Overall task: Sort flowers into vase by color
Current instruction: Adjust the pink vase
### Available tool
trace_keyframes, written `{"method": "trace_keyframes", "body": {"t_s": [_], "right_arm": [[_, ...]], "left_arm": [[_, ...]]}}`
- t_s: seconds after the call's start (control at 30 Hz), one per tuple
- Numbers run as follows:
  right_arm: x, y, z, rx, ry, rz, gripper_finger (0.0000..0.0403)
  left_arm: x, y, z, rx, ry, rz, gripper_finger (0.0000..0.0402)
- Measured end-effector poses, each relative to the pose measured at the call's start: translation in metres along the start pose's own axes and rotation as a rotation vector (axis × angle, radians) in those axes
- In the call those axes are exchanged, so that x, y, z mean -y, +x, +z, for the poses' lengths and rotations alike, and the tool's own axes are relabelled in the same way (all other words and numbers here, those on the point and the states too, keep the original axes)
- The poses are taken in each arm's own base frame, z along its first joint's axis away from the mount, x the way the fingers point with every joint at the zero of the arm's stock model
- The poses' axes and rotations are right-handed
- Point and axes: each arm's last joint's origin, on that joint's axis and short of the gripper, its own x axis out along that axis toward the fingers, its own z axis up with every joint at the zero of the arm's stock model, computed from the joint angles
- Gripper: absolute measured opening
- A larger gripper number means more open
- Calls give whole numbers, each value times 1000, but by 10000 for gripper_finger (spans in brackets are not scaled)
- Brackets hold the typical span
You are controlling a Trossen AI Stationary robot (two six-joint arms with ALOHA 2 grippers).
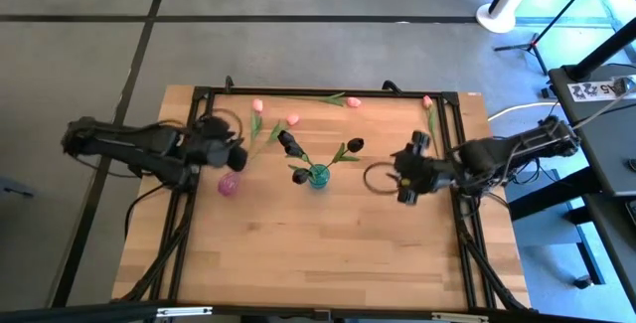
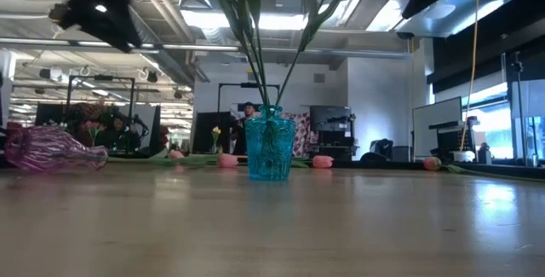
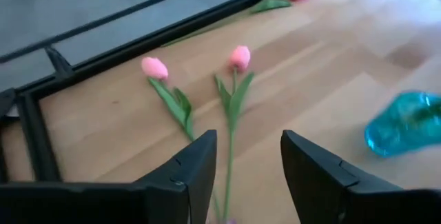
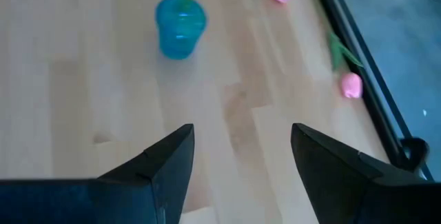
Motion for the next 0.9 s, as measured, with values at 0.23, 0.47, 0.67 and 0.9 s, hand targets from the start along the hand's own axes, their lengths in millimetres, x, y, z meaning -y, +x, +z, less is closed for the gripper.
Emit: {"method": "trace_keyframes", "body": {"t_s": [0.23, 0.47, 0.67, 0.9], "right_arm": [[28, 4, -33, 51, 82, -30, 241], [27, 20, -61, 97, 142, 61, 241], [27, 20, -61, 107, 137, 63, 241], [31, 23, -62, 84, 144, 60, 241]], "left_arm": [[-4, 45, 37, -23, -14, 9, 157], [-16, 107, 63, -72, 76, -20, 157], [-39, 169, 78, -76, 39, -62, 157], [-34, 175, 64, -192, 101, -55, 157]]}}
